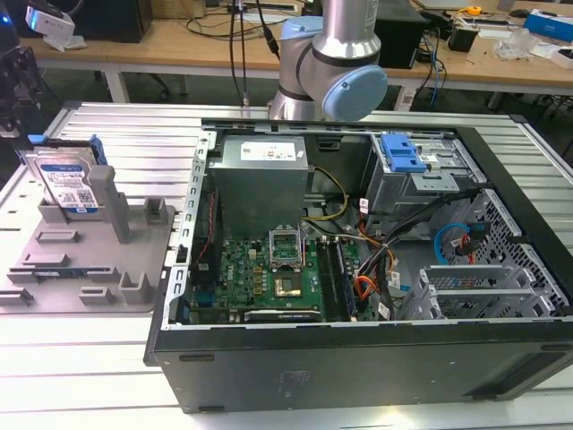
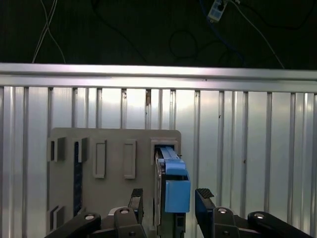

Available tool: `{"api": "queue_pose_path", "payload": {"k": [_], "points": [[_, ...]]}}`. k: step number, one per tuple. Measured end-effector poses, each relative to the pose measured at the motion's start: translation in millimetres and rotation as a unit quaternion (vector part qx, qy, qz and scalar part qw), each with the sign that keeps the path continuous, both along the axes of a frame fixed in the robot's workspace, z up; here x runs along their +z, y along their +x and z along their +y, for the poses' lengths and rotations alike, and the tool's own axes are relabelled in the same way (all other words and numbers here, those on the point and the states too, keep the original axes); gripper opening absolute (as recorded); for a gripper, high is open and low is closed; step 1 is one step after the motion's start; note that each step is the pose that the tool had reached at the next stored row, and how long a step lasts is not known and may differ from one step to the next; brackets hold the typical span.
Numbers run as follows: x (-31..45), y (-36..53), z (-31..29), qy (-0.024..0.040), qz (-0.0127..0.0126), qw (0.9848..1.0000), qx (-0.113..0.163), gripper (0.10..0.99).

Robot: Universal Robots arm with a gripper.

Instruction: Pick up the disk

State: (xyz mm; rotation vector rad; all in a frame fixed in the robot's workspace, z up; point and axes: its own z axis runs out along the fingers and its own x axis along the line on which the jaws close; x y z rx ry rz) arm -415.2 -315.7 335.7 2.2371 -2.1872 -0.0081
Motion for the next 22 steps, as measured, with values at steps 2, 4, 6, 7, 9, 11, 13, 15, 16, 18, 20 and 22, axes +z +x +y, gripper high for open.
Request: {"api": "queue_pose_path", "payload": {"k": [2, 4, 6, 7, 9, 11, 13, 15, 16, 18, 20, 22], "points": [[-2.1, 0.1, 0.0, 0.0000, 0.0000, 1.0000, 0.000, 0.541], [-6.0, 0.1, 0.0, 0.0000, 0.0000, 1.0000, -0.002, 0.541], [-8.5, 0.2, 0.0, 0.0000, 0.0000, 1.0000, -0.002, 0.541], [-9.5, 0.2, 0.0, 0.0000, 0.0000, 1.0000, -0.002, 0.541], [-12.8, 0.1, 0.4, 0.0000, 0.0000, 1.0000, -0.003, 0.541], [-14.4, 0.1, 0.9, 0.0000, 0.0001, 1.0000, -0.003, 0.541], [-18.1, 0.2, 1.6, 0.0000, 0.0000, 1.0000, -0.004, 0.541], [-22.1, 0.1, 2.1, 0.0000, 0.0000, 1.0000, -0.004, 0.541], [-22.9, 0.1, 2.3, 0.0000, 0.0000, 1.0000, -0.004, 0.541], [-24.7, 0.1, 2.6, 0.0000, 0.0000, 1.0000, -0.004, 0.541], [-26.6, 0.1, 2.8, 0.0000, 0.0000, 1.0000, -0.005, 0.541], [-28.4, 0.1, 3.1, 0.0000, 0.0000, 1.0000, -0.005, 0.541]]}}
